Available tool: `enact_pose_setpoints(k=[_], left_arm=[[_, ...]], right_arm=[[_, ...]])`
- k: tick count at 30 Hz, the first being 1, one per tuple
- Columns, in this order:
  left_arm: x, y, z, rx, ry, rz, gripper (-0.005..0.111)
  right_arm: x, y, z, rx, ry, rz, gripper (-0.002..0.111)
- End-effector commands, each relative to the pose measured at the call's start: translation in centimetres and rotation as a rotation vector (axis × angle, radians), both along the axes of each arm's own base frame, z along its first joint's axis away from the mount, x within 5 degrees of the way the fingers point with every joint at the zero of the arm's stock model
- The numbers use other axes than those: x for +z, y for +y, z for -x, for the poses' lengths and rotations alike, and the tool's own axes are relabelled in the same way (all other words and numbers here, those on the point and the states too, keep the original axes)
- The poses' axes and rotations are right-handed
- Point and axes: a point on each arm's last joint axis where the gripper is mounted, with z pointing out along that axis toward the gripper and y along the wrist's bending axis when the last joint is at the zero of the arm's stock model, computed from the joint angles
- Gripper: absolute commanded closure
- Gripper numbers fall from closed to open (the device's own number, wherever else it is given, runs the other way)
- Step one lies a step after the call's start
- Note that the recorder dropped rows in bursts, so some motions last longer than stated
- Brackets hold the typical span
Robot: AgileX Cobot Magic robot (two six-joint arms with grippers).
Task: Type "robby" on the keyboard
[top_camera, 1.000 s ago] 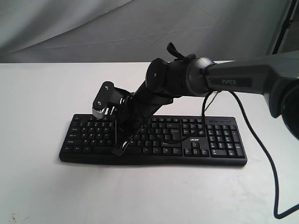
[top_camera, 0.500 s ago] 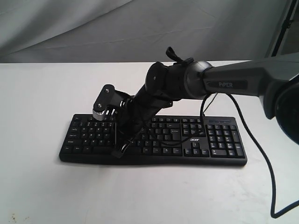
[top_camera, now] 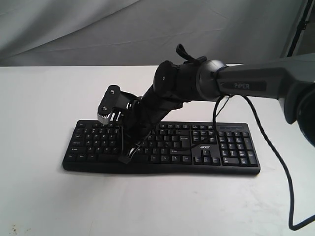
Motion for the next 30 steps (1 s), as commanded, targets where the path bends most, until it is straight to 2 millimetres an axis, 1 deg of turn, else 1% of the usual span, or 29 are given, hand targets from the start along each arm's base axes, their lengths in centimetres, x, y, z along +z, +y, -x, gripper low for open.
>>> enact_pose_setpoints(k=[1, 11, 18, 30], left_arm=[[-0.1, 0.0, 0.0, -0.006, -0.005, -0.001, 0.107], [-0.1, 0.0, 0.0, -0.006, -0.005, -0.001, 0.107], [-0.1, 0.0, 0.0, -0.006, -0.005, -0.001, 0.107], [-0.1, 0.0, 0.0, -0.006, -0.005, -0.001, 0.107]], right_arm=[[0.7, -0.2, -0.3, -0.012, -0.013, -0.011, 0.108], [0.7, -0.2, -0.2, -0.014, -0.005, -0.010, 0.108], [-0.5, -0.2, -0.2, -0.014, 0.022, 0.005, 0.108], [-0.9, -0.2, -0.1, -0.014, 0.041, 0.012, 0.108]])
